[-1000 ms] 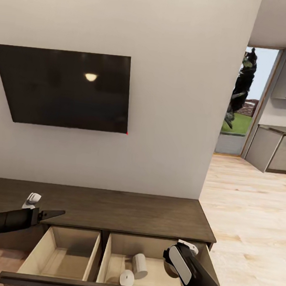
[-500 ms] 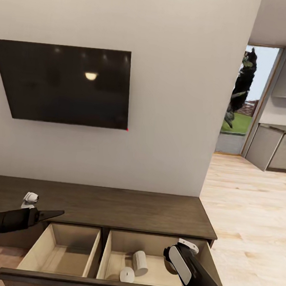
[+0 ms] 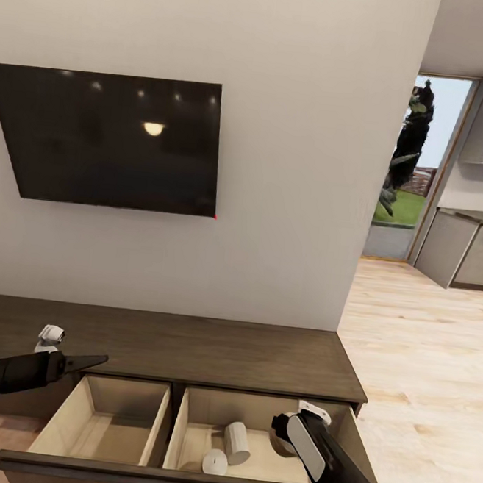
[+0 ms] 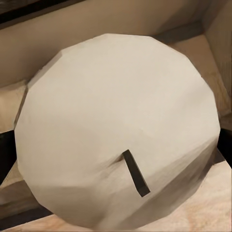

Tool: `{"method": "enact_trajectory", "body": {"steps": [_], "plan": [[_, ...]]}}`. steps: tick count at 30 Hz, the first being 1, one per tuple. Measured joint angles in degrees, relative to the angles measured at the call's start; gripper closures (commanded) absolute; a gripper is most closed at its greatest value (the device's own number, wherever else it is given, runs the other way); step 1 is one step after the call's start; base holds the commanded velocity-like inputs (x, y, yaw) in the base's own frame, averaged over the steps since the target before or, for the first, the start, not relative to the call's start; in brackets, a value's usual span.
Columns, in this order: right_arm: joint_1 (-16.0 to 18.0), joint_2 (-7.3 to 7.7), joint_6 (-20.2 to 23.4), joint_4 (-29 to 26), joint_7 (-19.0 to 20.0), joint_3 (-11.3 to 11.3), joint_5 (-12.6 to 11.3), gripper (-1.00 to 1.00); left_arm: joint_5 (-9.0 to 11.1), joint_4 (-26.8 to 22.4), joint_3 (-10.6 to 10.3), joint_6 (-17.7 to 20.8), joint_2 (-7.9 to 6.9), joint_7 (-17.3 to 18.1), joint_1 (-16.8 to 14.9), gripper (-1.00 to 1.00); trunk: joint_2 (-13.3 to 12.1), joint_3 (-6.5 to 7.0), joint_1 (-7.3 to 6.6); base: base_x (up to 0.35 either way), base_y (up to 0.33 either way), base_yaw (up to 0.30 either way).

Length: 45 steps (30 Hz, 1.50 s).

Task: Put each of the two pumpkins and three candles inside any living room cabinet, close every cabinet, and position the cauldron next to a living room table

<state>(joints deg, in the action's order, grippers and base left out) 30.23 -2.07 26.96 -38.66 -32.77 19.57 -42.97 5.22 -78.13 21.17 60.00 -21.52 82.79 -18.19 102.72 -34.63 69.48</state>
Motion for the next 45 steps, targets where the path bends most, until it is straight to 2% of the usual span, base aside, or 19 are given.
{"method": "enact_trajectory", "body": {"steps": [13, 30, 40, 45], "plan": [[0.0, -0.02, 0.0, 0.0, 1.3, -0.1, 0.1, 1.0, 0.0, 0.0, 0.0, 0.0, -0.02, 0.0, 0.0, -1.0, 0.0, 0.0, 0.0, 0.134, -0.095, 0.0], [0.0, -0.03, -0.1, 0.0, 1.3, -0.1, 0.1, 1.0, 0.1, 0.1, 0.1, 0.0, -0.04, 0.0, 0.0, -1.0, 0.0, 0.0, 0.0, 0.14, 0.052, 0.0], [0.0, 0.18, 0.3, 0.1, 1.4, -0.1, 0.0, 1.0, 0.1, 0.1, 0.1, 0.0, -0.03, 0.0, 0.0, -1.0, 0.0, 0.0, 0.0, 0.016, 0.008, 0.0], [0.0, 0.3, 0.5, 0.1, 1.4, -0.2, -0.2, 1.0, 0.2, 0.1, 0.2, 0.0, -0.09, 0.1, 0.0, -1.0, 2.0, -0.89, 1.09, 0.0, 0.0, 0.0]]}}
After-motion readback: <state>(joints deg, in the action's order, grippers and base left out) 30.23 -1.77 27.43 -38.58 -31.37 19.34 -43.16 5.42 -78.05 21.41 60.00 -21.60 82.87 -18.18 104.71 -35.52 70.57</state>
